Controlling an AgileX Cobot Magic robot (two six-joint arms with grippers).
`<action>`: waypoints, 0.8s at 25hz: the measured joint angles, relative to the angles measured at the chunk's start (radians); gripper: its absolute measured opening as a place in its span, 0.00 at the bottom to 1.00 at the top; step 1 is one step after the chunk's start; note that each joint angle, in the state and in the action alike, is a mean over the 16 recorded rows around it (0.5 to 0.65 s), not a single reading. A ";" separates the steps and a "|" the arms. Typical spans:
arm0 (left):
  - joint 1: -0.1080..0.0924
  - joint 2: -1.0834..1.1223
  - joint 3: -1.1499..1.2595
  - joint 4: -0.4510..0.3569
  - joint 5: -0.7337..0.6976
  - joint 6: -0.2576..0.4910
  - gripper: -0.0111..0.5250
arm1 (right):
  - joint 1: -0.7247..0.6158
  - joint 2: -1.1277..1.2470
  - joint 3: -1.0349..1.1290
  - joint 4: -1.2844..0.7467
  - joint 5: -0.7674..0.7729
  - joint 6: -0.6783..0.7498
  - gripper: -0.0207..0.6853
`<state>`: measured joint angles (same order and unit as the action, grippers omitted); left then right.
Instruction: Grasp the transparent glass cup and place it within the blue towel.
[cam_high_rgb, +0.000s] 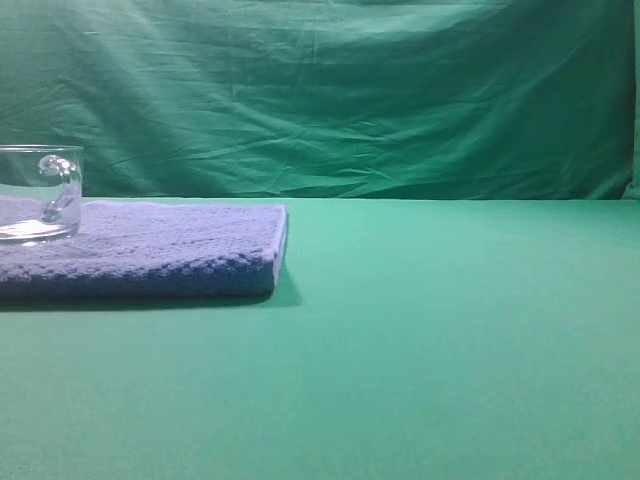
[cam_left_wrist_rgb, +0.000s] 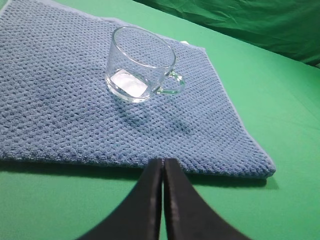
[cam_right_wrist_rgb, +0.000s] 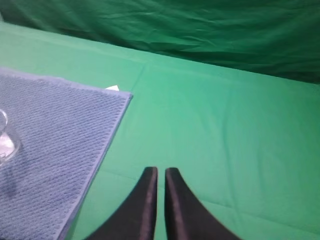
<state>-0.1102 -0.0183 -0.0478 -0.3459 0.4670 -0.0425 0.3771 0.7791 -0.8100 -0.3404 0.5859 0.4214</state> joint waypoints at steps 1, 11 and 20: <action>0.000 0.000 0.000 0.000 0.000 0.000 0.02 | -0.023 -0.034 0.036 0.001 -0.016 -0.004 0.09; 0.000 0.000 0.000 0.000 0.000 0.000 0.02 | -0.188 -0.366 0.365 0.003 -0.150 -0.047 0.09; 0.000 0.000 0.000 0.000 0.000 0.000 0.02 | -0.275 -0.644 0.615 0.011 -0.205 -0.063 0.09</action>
<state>-0.1102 -0.0183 -0.0478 -0.3459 0.4670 -0.0425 0.1017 0.1347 -0.1949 -0.3294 0.3813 0.3588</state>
